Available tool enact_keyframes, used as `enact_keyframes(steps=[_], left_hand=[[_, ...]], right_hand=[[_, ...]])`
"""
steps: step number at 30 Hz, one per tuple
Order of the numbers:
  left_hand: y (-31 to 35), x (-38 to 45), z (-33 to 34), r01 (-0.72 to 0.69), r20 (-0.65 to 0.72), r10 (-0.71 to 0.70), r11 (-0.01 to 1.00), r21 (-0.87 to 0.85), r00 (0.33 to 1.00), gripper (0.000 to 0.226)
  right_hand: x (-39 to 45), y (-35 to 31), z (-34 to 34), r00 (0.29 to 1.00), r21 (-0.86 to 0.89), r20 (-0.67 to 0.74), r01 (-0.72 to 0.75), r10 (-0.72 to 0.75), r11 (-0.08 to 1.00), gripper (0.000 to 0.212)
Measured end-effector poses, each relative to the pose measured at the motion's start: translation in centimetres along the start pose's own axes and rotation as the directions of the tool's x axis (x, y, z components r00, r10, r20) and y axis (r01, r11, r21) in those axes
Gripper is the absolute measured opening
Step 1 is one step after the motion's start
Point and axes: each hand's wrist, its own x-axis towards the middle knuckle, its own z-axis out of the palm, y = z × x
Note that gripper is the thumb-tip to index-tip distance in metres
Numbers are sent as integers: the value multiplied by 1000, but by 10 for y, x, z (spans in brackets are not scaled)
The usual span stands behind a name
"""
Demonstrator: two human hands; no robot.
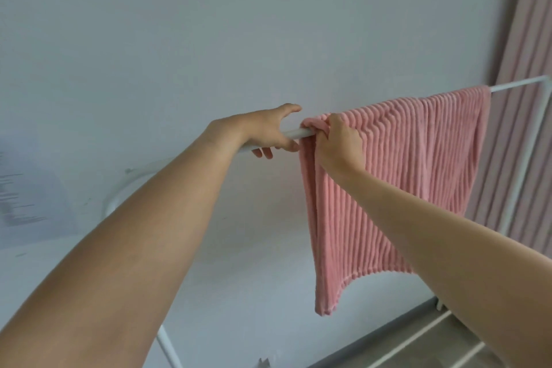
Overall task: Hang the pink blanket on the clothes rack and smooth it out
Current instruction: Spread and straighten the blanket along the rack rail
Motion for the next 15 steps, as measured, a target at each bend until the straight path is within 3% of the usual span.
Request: enact_keyframes(steps=[4, 7, 10, 12, 15], left_hand=[[-2, 2, 12, -35, -118, 15, 985, -170, 993, 80], [6, 7, 14, -115, -127, 85, 963, -244, 988, 44], [10, 13, 17, -148, -269, 97, 973, -176, 958, 25], [4, 17, 18, -164, -428, 144, 986, -9, 892, 22], [-10, 14, 10, -255, -391, 245, 967, 26, 887, 15]], right_hand=[[9, -25, 1, 994, 43, -112, -10, 15, 999, 23], [12, -49, -6, 988, 93, -154, 21, -6, 995, 18], [2, -70, -7, 972, 155, -227, 97, -60, 983, 15], [-13, -71, -4, 958, 140, -276, 125, -82, 982, 12], [-38, -52, 8, 988, 35, -151, 42, -37, 998, 17]])
